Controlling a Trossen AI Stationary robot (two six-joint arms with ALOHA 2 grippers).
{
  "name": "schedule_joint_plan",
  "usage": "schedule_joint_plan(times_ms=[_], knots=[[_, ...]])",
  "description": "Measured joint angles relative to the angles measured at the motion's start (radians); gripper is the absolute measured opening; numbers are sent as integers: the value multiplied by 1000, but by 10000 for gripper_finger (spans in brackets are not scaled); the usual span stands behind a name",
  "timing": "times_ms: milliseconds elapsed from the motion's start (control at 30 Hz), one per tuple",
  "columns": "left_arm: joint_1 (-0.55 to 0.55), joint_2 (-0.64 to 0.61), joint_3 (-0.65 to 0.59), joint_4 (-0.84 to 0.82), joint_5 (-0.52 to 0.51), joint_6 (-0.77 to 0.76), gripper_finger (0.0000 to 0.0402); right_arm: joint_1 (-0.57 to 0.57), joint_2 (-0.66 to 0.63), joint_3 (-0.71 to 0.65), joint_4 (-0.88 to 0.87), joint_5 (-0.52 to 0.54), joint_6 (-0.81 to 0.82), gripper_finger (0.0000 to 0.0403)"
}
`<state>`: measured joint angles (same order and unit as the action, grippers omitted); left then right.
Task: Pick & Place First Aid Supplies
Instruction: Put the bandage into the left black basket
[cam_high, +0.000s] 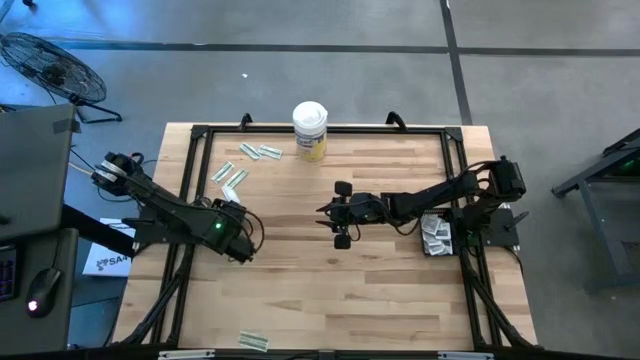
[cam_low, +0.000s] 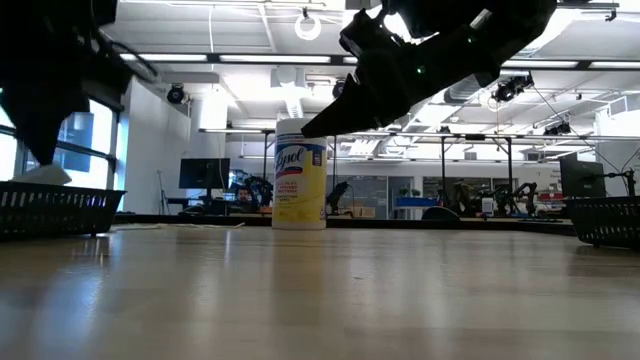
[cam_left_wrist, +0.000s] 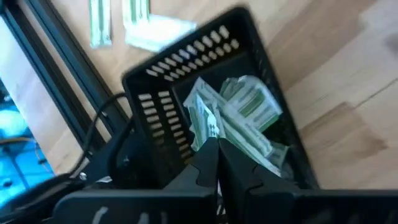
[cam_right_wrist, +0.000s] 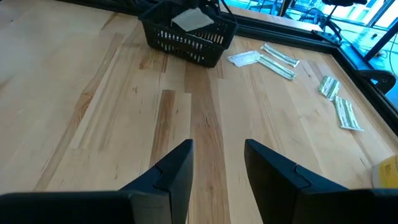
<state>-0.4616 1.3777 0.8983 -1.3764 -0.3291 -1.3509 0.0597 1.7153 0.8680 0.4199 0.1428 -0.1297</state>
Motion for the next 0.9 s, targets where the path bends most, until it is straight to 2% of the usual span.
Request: schedule_joint_plan(times_ms=[233,367,533,667,767,833,900], knots=[[73,0,-75,56,20,27,13,3,0,0,-14,0,83,138],[135,0,-75,64,57,115,52,23,0,0,-13,24,107,138],[217,0,-42,39,50,188,112,78,0,0,-12,108,108,138],[280,0,19,39,39,330,148,116,0,0,-12,144,140,138],[357,0,65,63,-50,425,162,135,0,0,-12,160,162,138],[431,-1,73,126,-90,521,165,144,0,0,-12,183,178,138],[522,0,73,222,-66,637,165,152,0,0,-12,206,191,138]])
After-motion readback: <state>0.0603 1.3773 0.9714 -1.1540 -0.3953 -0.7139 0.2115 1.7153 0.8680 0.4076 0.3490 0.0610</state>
